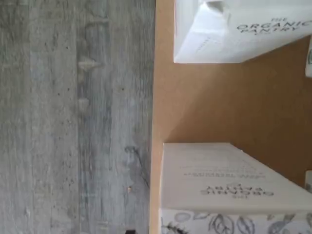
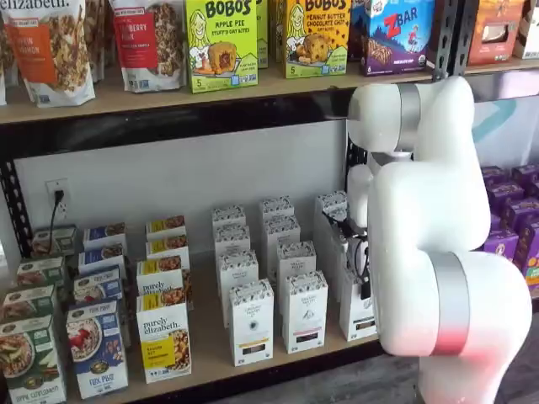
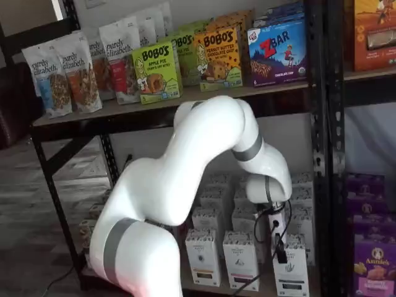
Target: Pick up the white box with a green strip in the middle, on the bottom shelf, the sixth box from the left
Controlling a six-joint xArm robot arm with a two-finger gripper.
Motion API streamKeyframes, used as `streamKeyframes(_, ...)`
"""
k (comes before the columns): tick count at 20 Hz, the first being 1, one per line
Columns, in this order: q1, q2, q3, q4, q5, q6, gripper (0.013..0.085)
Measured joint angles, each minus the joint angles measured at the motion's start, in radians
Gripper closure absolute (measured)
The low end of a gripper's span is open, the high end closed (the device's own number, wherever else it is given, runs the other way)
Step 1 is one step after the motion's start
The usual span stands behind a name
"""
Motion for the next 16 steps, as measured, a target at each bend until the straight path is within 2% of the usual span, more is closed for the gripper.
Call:
streamKeyframes(2,0.000,0.002,0.003,-0.001,-0.010,0.001,0.0210)
streamKeyframes(3,0.000,0.002,0.006,0.005,-0.016,-0.004,0.0210)
streamKeyframes(6,-0.001,0.002,0.010,0.015,-0.024,-0.013,0.0290)
streamKeyframes(15,0.004,0.000,0.003,-0.001,0.012,0.005,0.0290)
streamKeyframes(16,0.004,-0.002,0.006,-0.003,0.008,0.008,0.0330)
